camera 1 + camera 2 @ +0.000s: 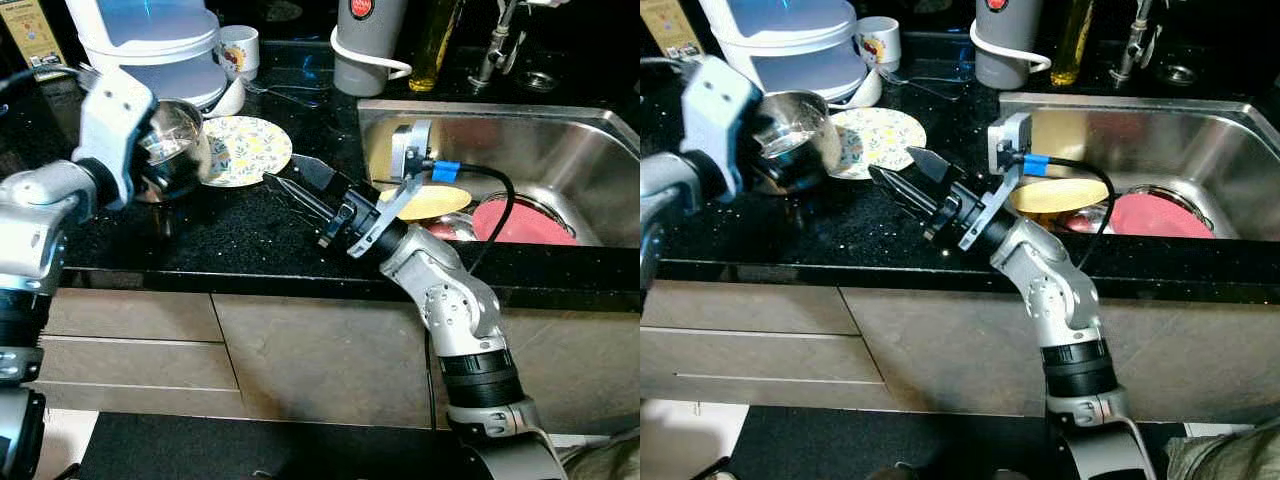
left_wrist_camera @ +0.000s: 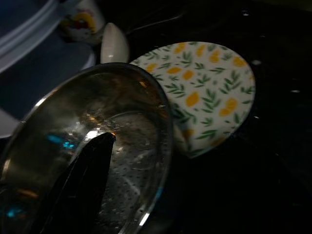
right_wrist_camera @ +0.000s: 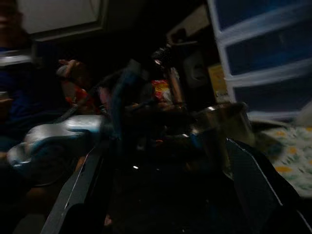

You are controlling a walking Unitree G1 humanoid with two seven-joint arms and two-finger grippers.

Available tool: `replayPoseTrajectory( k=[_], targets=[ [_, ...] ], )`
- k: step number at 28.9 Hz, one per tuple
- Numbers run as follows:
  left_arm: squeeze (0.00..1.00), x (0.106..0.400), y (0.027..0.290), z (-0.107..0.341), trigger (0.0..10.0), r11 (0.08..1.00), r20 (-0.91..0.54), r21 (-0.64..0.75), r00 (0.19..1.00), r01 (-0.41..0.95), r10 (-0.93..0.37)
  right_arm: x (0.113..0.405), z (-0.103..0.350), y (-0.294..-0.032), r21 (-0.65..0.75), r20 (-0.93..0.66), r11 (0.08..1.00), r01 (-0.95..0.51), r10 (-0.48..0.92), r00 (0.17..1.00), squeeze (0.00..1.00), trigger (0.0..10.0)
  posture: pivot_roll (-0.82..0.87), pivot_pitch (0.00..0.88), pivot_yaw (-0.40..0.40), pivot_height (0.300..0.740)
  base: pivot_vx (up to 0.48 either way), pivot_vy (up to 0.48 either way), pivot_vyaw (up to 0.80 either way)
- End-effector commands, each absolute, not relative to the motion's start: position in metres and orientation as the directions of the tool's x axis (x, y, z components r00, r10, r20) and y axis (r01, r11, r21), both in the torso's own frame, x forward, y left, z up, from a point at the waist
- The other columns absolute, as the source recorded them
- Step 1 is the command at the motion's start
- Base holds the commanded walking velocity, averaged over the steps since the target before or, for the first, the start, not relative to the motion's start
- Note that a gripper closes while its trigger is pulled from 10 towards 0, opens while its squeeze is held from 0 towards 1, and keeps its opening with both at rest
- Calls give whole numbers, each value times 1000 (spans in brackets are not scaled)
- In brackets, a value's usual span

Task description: Kitchen organization

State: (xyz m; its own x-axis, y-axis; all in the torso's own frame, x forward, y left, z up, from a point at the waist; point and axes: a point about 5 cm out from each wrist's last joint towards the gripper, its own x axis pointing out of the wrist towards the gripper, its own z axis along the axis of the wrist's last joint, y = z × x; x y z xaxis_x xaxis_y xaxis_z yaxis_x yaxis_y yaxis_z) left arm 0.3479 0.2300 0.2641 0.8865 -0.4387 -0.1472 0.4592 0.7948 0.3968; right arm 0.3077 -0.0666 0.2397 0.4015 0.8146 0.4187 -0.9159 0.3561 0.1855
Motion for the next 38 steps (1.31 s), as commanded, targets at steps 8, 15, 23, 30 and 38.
replayPoseTrajectory(
  k=[8, 15, 23, 30, 38],
  targets=[
    [0, 341, 219, 268, 10000, 710, -235, 460, 844, 533, -481, 304, 244, -65, 184, 437, 332, -925, 816, 379, 0, 10000, 53, 45, -53, 732, 0, 0, 380],
    [0, 339, 227, 267, 10000, 693, -330, 478, 841, 540, -428, 305, 244, -66, 190, 434, 342, -920, 811, 391, 0, 10000, 53, 46, -54, 732, 0, 0, 0],
    [0, 338, 241, 261, 0, 717, -395, 452, 840, 530, -372, 307, 243, -69, 191, 426, 363, -912, 807, 410, 0, 10000, 52, 53, -52, 732, 0, 0, 0],
    [0, 337, 240, 265, 0, 719, -404, 444, 836, 535, -372, 309, 243, -70, 192, 420, 378, -906, 802, 424, 0, 10000, 52, 55, -53, 732, 0, 0, 0],
    [0, 336, 239, 266, 0, 713, -408, 446, 832, 541, -376, 311, 241, -69, 191, 406, 400, -896, 799, 443, 0, 10000, 56, 54, -56, 732, 0, 0, 0]
  ],
)
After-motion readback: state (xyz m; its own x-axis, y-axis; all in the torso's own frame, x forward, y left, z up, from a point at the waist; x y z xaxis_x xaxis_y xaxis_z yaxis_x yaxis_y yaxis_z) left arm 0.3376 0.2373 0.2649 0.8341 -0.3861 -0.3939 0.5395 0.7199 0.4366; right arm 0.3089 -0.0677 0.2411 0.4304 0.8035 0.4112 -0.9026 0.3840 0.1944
